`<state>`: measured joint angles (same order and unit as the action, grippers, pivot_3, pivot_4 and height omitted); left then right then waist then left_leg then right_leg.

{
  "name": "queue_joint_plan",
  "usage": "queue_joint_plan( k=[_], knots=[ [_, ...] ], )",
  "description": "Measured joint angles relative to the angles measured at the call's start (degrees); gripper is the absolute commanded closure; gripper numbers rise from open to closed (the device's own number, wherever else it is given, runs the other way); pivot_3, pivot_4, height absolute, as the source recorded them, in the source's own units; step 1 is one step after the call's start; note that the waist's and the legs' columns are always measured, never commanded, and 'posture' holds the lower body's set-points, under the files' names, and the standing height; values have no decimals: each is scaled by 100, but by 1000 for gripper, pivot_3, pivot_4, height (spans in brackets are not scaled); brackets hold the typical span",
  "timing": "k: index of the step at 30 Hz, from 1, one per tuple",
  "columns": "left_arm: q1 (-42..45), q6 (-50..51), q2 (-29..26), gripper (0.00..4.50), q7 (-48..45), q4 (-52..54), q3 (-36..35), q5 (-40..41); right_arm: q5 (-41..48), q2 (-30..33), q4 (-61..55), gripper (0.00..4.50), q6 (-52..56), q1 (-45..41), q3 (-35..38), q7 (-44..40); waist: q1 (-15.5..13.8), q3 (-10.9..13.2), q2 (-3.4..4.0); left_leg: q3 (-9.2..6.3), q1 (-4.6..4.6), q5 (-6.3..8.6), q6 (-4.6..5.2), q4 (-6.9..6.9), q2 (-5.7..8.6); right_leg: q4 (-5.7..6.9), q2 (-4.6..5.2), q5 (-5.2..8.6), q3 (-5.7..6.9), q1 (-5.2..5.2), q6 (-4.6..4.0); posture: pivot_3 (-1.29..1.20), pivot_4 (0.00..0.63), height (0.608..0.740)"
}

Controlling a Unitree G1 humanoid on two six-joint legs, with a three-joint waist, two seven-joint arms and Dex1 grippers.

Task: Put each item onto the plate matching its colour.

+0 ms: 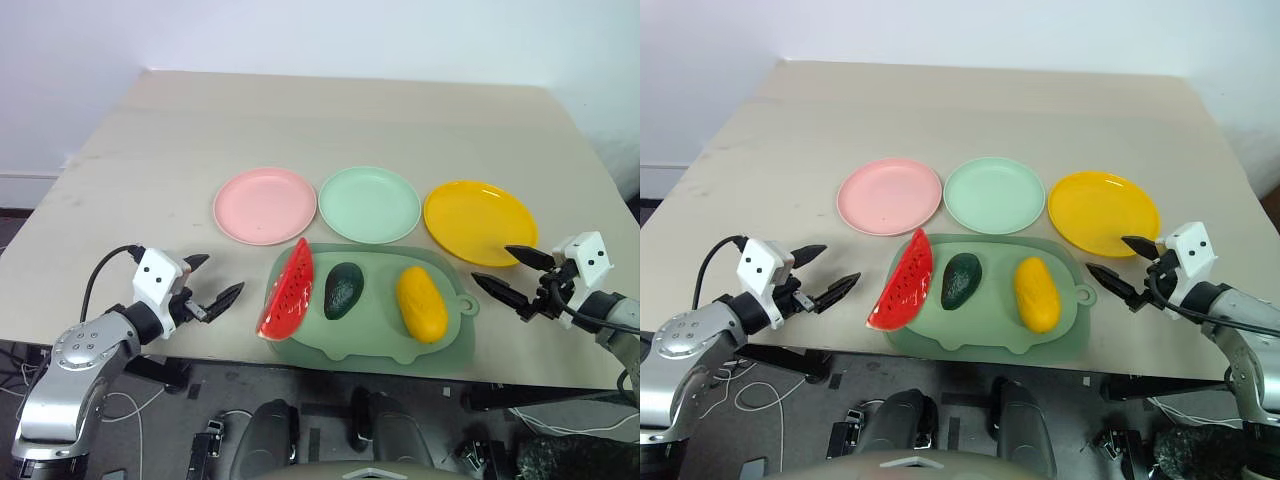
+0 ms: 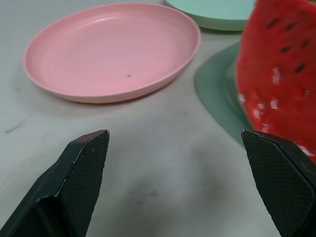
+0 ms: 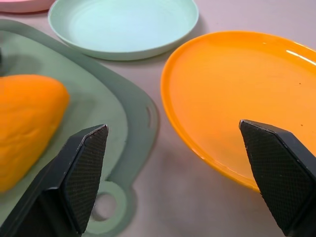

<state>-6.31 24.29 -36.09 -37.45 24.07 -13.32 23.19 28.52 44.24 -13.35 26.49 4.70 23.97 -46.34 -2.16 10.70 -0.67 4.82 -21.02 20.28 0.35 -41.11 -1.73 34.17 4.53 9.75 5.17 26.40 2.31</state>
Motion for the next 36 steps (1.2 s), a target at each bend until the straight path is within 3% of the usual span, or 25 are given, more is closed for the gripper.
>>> queue_joint_plan(
  k=[9,14,17,20,26,30,36],
  knots=[
    [168,-127,-9,18,-233,-497,-129,19,555,-52,-1291,0,755,644,672,476,-2,0,0,-1,-2,0,0,0,-2,-1,0,1,0,3,-1,0,150,740],
    [452,-149,-90,18,-350,-839,-117,-7,1790,136,-2482,0,2131,461,941,1259,0,0,-1,-2,-5,0,-1,2,-5,-1,-1,1,0,6,-2,0,150,740],
    [585,-176,-90,18,-408,-854,-78,-8,2731,135,-2985,0,2908,116,939,2245,0,0,-2,-2,-9,1,0,2,-5,-4,0,1,0,7,-3,0,150,740],
    [636,-211,-89,18,-432,-908,-27,-13,3660,65,-3219,0,3474,-108,666,3457,-2,0,-3,-4,-15,1,0,2,-4,-5,0,1,0,10,-3,0,150,740],
    [703,-215,-66,18,-452,-937,121,-14,4651,106,-3280,0,3885,-385,-123,5229,2,0,-3,-4,-17,1,0,1,-3,-5,1,1,0,12,-4,0,150,740],
    [713,-220,29,18,-396,-933,158,-15,5163,230,-3267,0,3901,-483,-578,5963,2,-1,-3,-3,-18,1,0,1,-3,-5,1,1,0,12,-3,0,150,740],
    [632,-219,85,18,-318,-788,223,-13,5049,553,-3186,0,4064,-679,-1388,6328,4,-1,-5,-4,-20,1,0,1,-4,-6,0,1,0,14,-2,0,150,740]
  ],
)
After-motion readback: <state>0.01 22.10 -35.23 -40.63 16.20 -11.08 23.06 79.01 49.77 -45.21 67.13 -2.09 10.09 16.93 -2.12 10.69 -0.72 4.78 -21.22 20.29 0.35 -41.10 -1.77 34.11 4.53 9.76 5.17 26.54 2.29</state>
